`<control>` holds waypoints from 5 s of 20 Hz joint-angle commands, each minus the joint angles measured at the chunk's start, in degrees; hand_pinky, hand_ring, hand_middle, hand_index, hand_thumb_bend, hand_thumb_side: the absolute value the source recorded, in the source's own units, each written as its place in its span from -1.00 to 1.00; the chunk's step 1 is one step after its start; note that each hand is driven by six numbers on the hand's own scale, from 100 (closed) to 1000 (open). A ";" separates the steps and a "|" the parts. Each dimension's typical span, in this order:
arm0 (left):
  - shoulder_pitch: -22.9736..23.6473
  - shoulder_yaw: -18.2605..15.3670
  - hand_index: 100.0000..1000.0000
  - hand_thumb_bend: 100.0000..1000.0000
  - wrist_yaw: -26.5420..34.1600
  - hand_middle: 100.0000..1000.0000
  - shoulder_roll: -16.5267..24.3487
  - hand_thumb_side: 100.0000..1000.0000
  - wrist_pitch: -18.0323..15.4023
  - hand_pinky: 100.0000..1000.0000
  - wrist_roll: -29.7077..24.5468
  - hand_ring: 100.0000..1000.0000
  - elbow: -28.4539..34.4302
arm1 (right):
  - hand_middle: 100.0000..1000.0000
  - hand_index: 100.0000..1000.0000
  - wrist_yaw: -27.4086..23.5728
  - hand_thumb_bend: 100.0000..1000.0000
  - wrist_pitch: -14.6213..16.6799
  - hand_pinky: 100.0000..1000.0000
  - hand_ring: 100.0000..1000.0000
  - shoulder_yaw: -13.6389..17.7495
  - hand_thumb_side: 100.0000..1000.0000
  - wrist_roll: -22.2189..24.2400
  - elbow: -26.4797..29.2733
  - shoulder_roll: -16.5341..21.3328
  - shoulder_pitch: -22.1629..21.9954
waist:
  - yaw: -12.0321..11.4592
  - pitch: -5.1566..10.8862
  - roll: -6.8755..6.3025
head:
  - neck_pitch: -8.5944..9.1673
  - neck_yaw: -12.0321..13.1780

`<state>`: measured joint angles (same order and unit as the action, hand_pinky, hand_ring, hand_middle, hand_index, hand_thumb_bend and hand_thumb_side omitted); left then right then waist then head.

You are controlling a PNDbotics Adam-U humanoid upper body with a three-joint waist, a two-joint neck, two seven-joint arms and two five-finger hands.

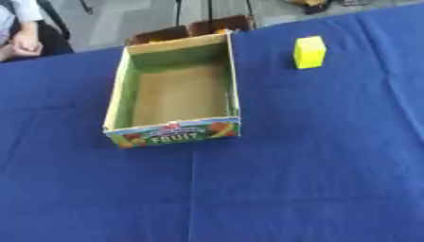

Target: Pick up objects on the table and place them in the box.

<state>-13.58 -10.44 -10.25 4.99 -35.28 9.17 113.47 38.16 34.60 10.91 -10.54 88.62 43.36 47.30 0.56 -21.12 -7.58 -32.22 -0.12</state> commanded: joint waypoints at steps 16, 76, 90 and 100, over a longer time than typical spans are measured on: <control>1.18 0.67 1.00 -1.00 0.48 0.74 2.33 1.00 0.19 0.58 -0.65 0.76 1.12 | 0.86 0.76 28.82 0.82 13.65 0.51 0.58 -5.85 0.81 25.53 -40.10 0.14 24.99 | -1.22 3.00 1.82 | -0.53 -0.98; 0.79 2.17 0.96 -1.00 0.86 0.69 0.81 1.00 -0.15 0.59 -3.86 0.75 1.12 | 0.87 1.00 37.52 0.74 -0.03 0.66 1.00 9.39 0.87 53.28 -45.52 -10.38 30.37 | -5.93 -1.32 0.84 | 5.95 -6.13; 0.73 2.13 0.96 -1.00 0.74 0.69 0.52 1.00 0.35 0.59 -3.75 0.75 1.12 | 0.96 1.00 38.33 0.71 -0.04 0.70 1.00 9.89 0.97 52.26 -44.18 -9.90 30.24 | -5.61 -1.38 0.82 | 6.00 -5.48; 0.87 2.06 0.96 -1.00 0.59 0.68 0.38 0.98 0.60 0.59 -3.73 0.75 1.12 | 1.00 1.00 38.56 -0.21 0.47 0.80 1.00 8.87 -0.43 55.91 -46.86 -8.42 29.23 | -5.38 -1.33 0.62 | 5.95 -5.03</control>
<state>-12.31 -8.33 -9.59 4.94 -34.85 5.47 113.47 76.25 28.32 20.05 37.76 41.52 33.08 75.52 -4.83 -22.82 -6.99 -26.88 -5.42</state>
